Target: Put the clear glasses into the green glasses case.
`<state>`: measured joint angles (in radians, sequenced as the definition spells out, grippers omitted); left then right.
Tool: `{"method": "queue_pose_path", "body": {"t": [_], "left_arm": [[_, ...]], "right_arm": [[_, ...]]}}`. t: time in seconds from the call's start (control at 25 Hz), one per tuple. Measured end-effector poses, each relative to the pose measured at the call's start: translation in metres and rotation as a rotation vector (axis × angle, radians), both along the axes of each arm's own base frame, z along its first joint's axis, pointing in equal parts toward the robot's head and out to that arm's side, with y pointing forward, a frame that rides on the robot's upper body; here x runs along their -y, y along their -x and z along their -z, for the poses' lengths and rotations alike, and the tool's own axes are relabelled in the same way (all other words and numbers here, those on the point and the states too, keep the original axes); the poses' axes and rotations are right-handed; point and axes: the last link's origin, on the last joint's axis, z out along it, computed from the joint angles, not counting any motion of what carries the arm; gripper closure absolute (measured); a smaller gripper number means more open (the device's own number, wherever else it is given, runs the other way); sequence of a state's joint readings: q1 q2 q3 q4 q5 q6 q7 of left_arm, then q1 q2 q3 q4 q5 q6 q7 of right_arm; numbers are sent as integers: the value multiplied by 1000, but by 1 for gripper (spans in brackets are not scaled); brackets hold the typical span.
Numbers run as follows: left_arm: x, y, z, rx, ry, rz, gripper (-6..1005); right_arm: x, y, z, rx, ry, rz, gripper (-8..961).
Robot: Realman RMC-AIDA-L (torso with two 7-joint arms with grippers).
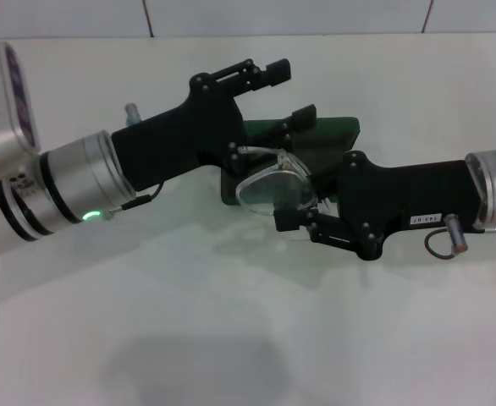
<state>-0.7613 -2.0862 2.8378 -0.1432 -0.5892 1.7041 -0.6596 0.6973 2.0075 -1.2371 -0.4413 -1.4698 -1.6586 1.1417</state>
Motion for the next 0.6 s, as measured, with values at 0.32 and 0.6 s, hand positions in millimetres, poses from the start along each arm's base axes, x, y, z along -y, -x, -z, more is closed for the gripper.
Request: {"method": "queue_pose_path", "body": {"t": [0.32, 0.6], "left_arm": [[-20, 34, -31, 22, -206, -211, 391], [-41, 73, -48, -13, -313, -486, 390]], "right_arm": [[-3, -17, -15, 93, -152, -23, 810], [-20, -22, 18, 402, -417, 17, 808]]}}
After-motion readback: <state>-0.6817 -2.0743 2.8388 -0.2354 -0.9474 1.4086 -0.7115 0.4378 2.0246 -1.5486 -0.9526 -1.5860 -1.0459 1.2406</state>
